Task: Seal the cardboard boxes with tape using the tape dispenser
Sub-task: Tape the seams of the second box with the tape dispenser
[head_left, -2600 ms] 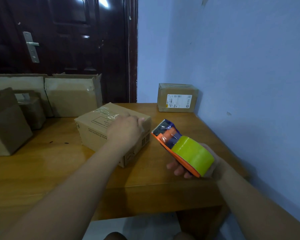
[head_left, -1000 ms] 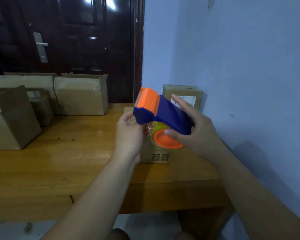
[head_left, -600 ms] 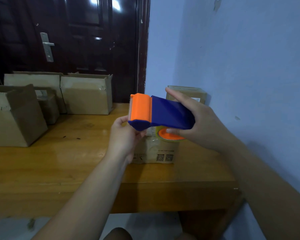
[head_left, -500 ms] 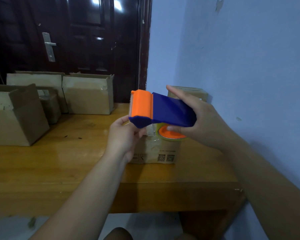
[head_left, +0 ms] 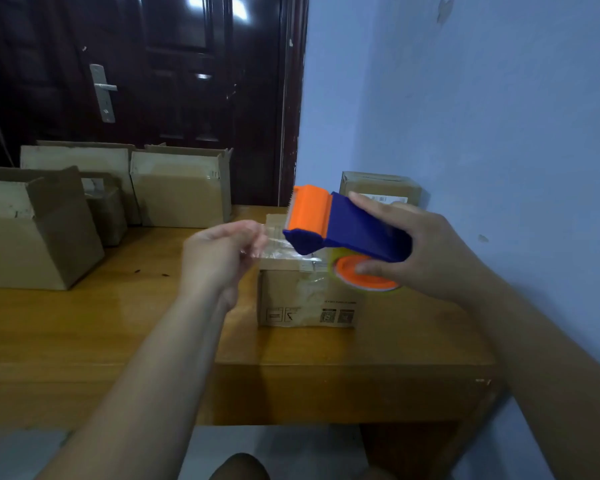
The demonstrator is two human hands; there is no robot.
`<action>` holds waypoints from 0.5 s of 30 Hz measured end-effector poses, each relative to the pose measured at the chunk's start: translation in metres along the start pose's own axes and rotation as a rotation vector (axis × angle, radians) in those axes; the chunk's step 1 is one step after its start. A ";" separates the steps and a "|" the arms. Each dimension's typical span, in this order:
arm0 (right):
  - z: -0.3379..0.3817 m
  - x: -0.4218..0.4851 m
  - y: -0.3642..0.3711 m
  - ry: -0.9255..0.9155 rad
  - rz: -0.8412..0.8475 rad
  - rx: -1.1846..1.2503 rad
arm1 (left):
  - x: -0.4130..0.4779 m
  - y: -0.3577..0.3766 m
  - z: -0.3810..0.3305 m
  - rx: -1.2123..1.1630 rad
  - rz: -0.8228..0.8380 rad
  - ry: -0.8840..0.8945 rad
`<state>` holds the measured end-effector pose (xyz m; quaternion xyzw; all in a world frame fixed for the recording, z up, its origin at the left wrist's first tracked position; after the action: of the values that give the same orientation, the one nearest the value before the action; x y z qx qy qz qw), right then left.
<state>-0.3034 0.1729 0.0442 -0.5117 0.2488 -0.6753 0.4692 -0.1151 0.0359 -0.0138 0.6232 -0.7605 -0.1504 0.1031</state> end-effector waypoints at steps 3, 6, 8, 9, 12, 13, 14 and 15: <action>-0.016 -0.005 -0.007 0.041 -0.002 0.050 | 0.008 -0.019 -0.005 -0.003 -0.060 0.031; -0.030 -0.008 -0.009 0.081 -0.024 0.229 | 0.006 -0.020 0.007 -0.009 0.000 -0.043; -0.038 -0.006 -0.008 0.111 0.001 0.243 | 0.004 -0.018 0.015 0.019 -0.030 -0.041; -0.040 -0.006 -0.007 0.123 0.016 0.245 | 0.003 -0.018 0.016 0.061 -0.060 -0.013; -0.046 -0.008 -0.005 0.141 0.056 0.264 | 0.002 -0.019 0.016 0.229 -0.138 0.112; -0.046 -0.009 -0.004 0.139 0.074 0.266 | 0.001 -0.018 0.015 0.293 -0.159 0.161; -0.046 -0.010 -0.002 0.137 0.089 0.269 | 0.000 -0.017 0.014 0.361 -0.176 0.207; -0.046 -0.010 -0.001 0.137 0.101 0.268 | -0.001 -0.015 0.014 0.423 -0.189 0.245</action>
<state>-0.3465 0.1756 0.0245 -0.3840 0.2131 -0.7115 0.5486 -0.1057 0.0360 -0.0325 0.7126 -0.6954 0.0797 0.0476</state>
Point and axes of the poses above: each hand's wrist, its own x-axis towards the middle knuckle, its own y-axis out of the palm, z = x × y, the point moved 5 cm from there along x, towards the middle knuckle, and after that the axes turned 1 degree about x, right-handed, at the moved point
